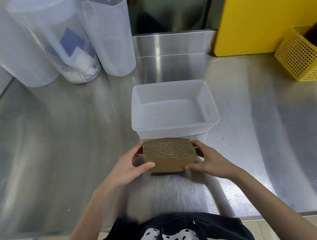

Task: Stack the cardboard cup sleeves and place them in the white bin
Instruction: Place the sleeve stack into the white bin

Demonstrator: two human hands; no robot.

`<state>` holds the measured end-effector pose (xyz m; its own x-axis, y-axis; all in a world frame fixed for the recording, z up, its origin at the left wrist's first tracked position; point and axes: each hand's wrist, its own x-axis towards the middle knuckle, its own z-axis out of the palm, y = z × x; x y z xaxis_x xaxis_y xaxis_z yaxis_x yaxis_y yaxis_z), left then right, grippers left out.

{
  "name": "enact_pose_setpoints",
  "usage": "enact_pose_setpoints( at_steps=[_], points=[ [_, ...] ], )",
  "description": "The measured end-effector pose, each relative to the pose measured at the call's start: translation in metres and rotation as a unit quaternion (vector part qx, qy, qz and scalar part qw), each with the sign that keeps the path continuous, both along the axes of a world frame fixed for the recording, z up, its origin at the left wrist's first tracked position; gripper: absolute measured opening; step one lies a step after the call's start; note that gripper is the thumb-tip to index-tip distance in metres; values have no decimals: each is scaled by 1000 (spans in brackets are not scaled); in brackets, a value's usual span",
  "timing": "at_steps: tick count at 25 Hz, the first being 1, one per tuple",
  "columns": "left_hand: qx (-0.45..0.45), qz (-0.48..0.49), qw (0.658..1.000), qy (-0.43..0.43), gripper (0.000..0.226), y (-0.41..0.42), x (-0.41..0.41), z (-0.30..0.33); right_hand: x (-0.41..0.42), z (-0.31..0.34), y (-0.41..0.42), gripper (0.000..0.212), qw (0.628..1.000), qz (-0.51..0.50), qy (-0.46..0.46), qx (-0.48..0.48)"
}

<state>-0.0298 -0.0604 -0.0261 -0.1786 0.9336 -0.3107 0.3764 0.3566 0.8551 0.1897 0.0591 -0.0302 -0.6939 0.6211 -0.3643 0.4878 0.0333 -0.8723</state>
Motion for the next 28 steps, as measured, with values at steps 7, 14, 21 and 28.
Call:
enact_pose_setpoints(
  at_steps=[7, 14, 21, 28],
  points=[
    [41, 7, 997, -65, 74, 8, -8, 20, -4, 36, 4, 63, 998, 19, 22, -60],
    [59, -6, 997, -58, 72, 24, -23, 39, -22, 63, 15, 69, 999, 49, 5, 17],
    [43, -24, 998, -42, 45, 55, -41, 58, -36, 74, 40, 68, 997, 53, -29, 42],
    [2, -44, 999, -22, 59, 101, -64, 75, -58, 87, 76, 58, 995, 51, -69, 53]
  ],
)
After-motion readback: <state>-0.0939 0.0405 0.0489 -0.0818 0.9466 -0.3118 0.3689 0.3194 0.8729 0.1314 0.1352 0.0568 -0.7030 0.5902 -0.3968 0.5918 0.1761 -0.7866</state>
